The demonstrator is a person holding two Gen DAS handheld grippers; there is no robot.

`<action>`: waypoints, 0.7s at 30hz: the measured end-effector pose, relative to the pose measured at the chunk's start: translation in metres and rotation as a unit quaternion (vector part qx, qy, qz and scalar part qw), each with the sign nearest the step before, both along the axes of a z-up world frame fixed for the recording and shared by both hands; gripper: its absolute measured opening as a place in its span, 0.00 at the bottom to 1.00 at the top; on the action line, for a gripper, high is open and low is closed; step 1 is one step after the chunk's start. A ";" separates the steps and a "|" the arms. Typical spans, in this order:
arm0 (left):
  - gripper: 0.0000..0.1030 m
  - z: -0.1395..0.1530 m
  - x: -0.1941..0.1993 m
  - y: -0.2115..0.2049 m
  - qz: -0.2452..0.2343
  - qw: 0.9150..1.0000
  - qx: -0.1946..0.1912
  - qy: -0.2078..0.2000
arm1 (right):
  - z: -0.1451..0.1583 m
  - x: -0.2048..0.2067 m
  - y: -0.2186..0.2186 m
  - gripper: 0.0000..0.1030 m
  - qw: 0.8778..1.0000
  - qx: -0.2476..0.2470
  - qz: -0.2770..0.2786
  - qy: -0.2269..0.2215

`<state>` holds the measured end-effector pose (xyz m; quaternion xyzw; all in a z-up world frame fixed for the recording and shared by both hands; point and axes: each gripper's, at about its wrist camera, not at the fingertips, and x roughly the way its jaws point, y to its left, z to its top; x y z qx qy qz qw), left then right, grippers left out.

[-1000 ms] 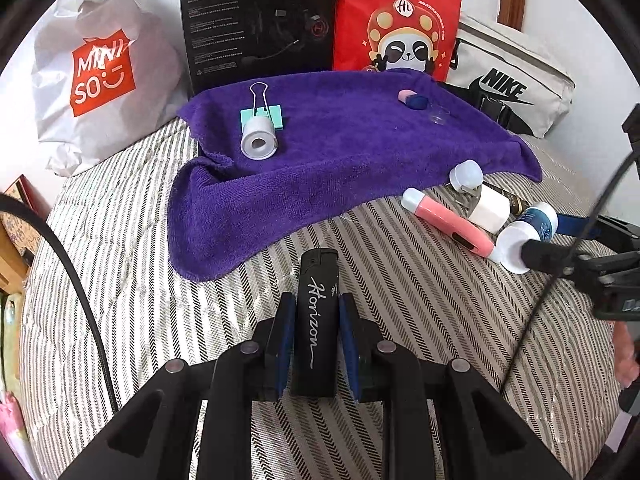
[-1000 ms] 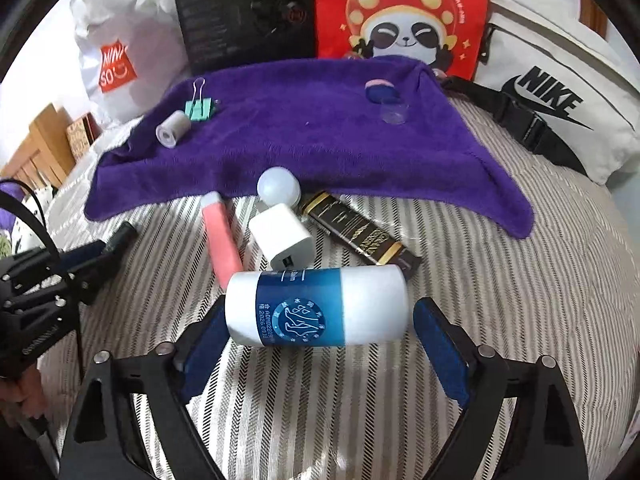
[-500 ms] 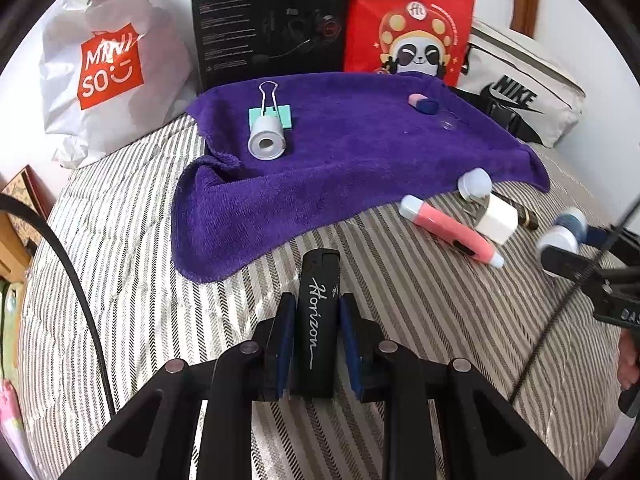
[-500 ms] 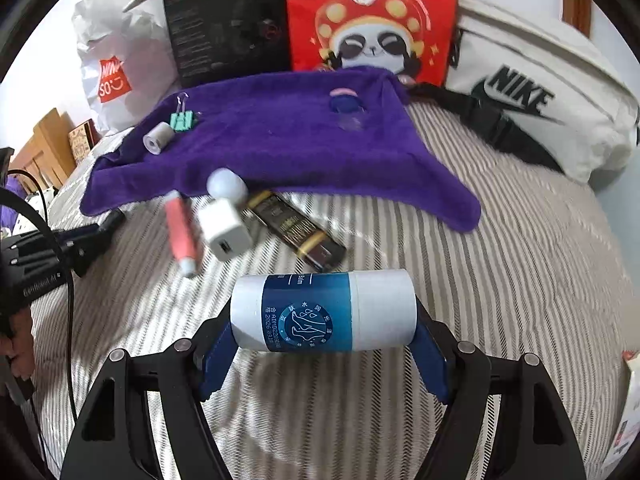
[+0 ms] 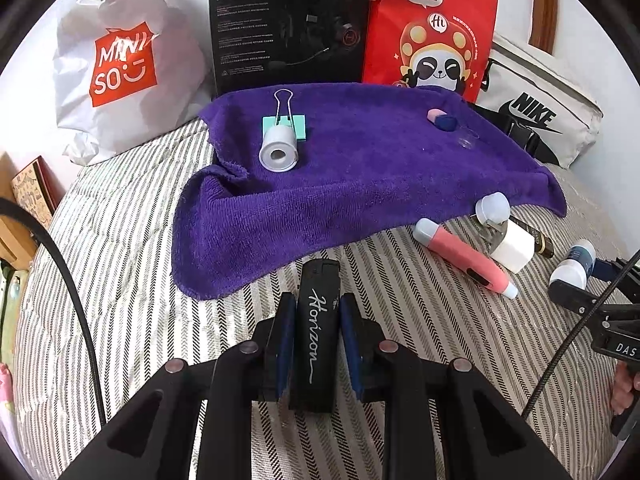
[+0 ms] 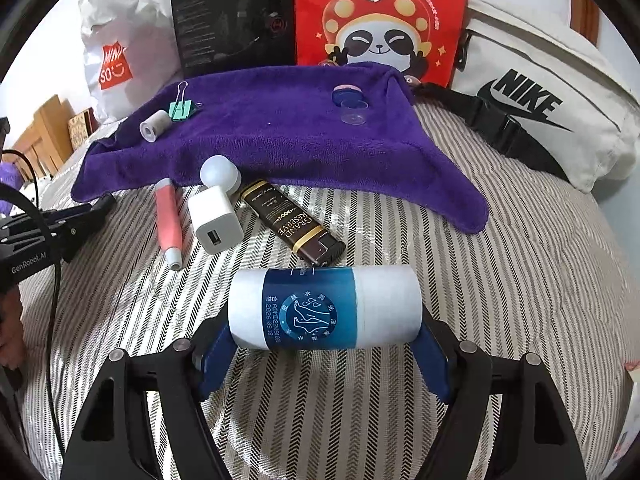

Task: Organize rigid objects
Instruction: 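Carry the Horizon case and the bottle over the purple towel with both tools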

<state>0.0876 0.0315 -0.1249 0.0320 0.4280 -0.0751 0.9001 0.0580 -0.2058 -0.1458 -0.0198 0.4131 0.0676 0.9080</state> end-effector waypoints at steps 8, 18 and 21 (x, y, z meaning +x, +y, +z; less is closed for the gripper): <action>0.22 -0.002 0.000 -0.001 -0.003 1.000 0.007 -0.001 | -0.001 0.000 0.001 0.76 1.000 -0.001 0.000 0.000; 0.22 -0.003 -0.001 -0.002 -0.003 1.000 0.013 -0.003 | -0.001 0.000 0.001 0.76 1.000 -0.002 0.000 0.000; 0.22 -0.003 -0.001 -0.002 -0.002 1.000 0.012 -0.003 | -0.002 0.000 0.002 0.75 1.000 -0.002 0.000 0.000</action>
